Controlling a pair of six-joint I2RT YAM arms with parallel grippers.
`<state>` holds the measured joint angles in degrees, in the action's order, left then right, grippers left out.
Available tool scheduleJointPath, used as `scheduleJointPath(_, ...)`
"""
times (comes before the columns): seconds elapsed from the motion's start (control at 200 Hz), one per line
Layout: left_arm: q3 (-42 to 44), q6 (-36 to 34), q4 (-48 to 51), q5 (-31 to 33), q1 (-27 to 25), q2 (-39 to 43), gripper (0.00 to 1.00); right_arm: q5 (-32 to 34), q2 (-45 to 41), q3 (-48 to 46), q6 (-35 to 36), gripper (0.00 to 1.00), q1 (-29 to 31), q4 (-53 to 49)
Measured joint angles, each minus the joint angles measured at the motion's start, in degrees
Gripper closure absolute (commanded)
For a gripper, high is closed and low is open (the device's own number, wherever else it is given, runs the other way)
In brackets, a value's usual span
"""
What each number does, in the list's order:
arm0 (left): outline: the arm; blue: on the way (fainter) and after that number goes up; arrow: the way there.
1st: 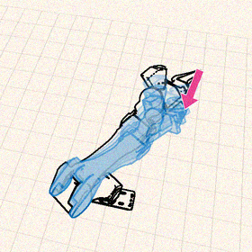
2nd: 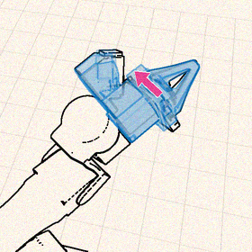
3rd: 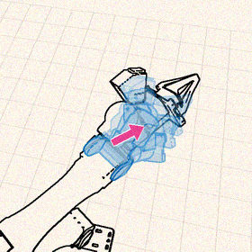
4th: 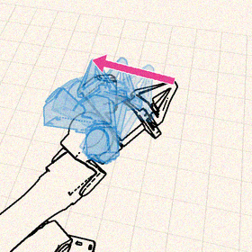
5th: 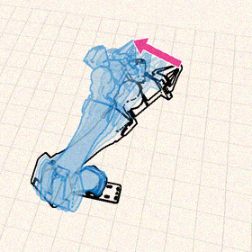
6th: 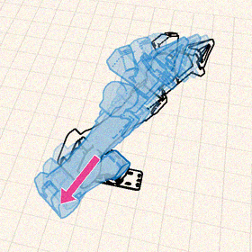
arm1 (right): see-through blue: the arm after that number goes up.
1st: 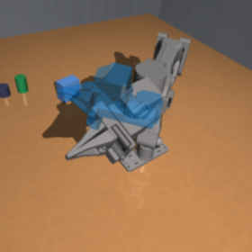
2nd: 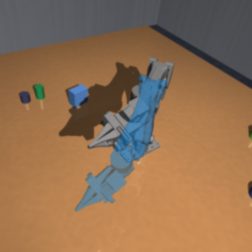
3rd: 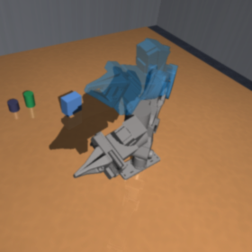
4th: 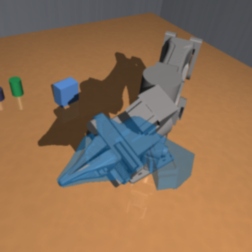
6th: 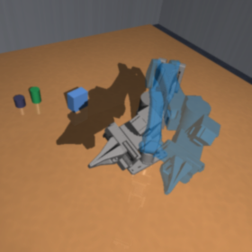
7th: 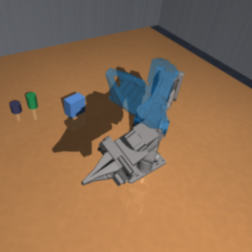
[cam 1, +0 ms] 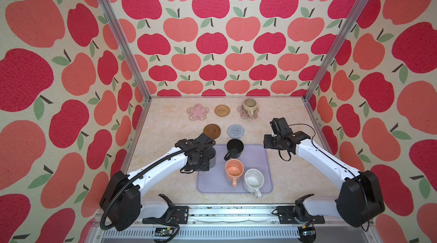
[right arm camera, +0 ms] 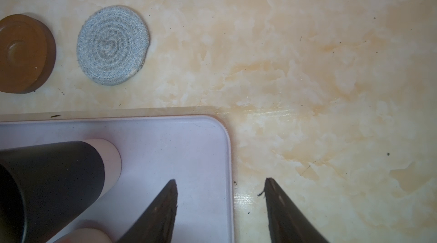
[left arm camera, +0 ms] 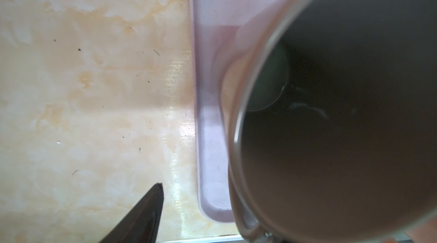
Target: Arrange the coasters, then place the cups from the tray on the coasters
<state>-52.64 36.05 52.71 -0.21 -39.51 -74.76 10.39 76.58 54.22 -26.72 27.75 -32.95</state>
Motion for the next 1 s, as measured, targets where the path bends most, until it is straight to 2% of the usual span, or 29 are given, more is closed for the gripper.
scheduleJointPath(0.285, 0.9, -3.7, -3.2, -0.9, 0.0, 0.4, 0.35, 0.0, 1.0, 0.0, 0.0, 0.38, 0.0, 0.0)
scheduleJointPath(0.46, 1.7, -4.5, -4.9, -1.7, -0.1, 0.4, 0.50, 0.0, 1.0, 0.0, 0.0, 0.38, 0.0, 0.1)
scheduleJointPath(0.61, 1.7, -4.5, -5.4, -1.4, -0.8, 0.1, 0.57, 0.0, 1.2, 0.0, 0.0, 0.38, 0.0, 0.2)
scheduleJointPath(0.63, 1.7, -4.5, -5.4, -1.2, -0.9, -0.1, 0.54, 0.0, 1.3, 0.0, 0.0, 0.38, 0.0, 0.2)
scheduleJointPath(0.675, 1.7, -4.6, -5.4, -0.9, -1.2, -0.3, 0.39, 0.0, 1.4, 0.0, 0.0, 0.38, 0.0, 0.2)
scheduleJointPath(0.74, 1.7, -4.2, -5.5, -0.5, -1.4, -0.5, 0.34, -0.1, 1.5, 0.0, 0.0, 0.38, 0.0, 0.2)
scheduleJointPath(0.77, 1.7, -4.2, -5.6, -0.4, -1.4, -0.6, 0.27, -0.3, 1.5, 0.0, 0.0, 0.38, 0.0, 0.2)
scheduleJointPath(0.785, 1.7, -3.9, -5.6, -0.3, -1.4, -0.7, 0.15, -0.4, 1.5, 0.0, 0.0, 0.38, 0.0, 0.2)
scheduleJointPath(0.81, 1.7, -4.0, -5.7, -0.1, -1.4, -0.7, 0.01, -0.5, 1.5, 0.0, 0.0, 0.38, 0.0, 0.2)
scheduleJointPath(1.001, 3.3, -3.0, -7.9, 1.1, -1.5, 1.7, 0.01, -0.7, 1.4, 0.0, 0.0, 0.38, 0.0, 0.4)
